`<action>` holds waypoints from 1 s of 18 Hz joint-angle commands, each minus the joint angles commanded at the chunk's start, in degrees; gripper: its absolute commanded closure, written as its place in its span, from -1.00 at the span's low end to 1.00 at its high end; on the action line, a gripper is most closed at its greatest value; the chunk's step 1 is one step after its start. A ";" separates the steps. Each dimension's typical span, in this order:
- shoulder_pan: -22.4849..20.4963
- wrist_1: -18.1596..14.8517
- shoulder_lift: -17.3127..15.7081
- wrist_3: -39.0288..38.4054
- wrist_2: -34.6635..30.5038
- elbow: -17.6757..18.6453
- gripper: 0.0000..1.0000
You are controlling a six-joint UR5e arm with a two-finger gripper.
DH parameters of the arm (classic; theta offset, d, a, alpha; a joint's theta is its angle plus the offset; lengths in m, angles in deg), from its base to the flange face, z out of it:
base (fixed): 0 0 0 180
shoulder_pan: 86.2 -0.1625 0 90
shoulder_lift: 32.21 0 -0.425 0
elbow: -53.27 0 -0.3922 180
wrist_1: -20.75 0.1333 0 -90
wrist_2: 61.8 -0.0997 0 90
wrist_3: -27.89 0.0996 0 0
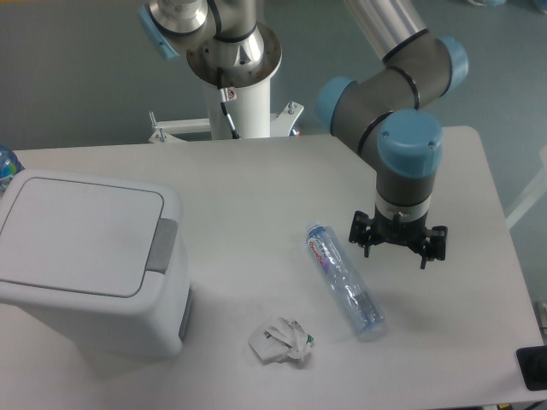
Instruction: Open the trash can
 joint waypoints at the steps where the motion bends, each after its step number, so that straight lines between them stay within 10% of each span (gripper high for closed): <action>1: 0.44 0.36 0.00 -2.28 0.87 -0.35 -1.00; 18: 3.34 0.01 -4.12 -35.96 26.63 -10.37 -1.00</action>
